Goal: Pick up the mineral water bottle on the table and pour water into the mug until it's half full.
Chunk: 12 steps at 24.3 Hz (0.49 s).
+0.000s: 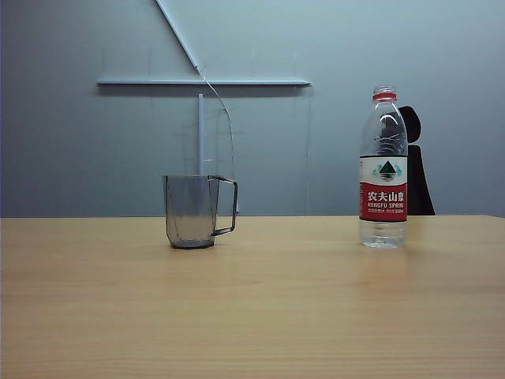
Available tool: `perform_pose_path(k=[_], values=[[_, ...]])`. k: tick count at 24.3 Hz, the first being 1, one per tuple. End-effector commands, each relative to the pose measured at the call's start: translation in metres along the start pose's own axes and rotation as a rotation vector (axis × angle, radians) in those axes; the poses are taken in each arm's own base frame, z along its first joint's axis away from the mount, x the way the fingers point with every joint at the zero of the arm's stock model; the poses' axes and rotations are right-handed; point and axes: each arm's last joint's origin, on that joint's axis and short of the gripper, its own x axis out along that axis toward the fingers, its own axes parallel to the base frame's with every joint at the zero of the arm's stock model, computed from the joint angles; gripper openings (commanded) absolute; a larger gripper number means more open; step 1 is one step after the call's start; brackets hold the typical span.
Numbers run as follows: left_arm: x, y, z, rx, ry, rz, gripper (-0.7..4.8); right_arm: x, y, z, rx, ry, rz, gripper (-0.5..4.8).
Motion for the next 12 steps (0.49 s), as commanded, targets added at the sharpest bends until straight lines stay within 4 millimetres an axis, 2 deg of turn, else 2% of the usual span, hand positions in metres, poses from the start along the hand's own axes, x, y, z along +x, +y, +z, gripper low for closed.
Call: perform_pose_path(k=[1, 7, 12], values=[[0.0, 0.0, 0.002, -0.003, -0.014, -0.001, -0.02, 0.0, 0.0, 0.0, 0.003, -0.012, -0.001, -0.01], [0.0, 0.0, 0.002, -0.003, -0.014, -0.005, -0.02, 0.0, 0.0, 0.0, 0.004, -0.01, 0.0, -0.01], [0.0, -0.017, 0.0, 0.014, 0.007, -0.129, -0.02, 0.0, 0.003, 0.001, 0.07, -0.016, 0.11, -0.01]])
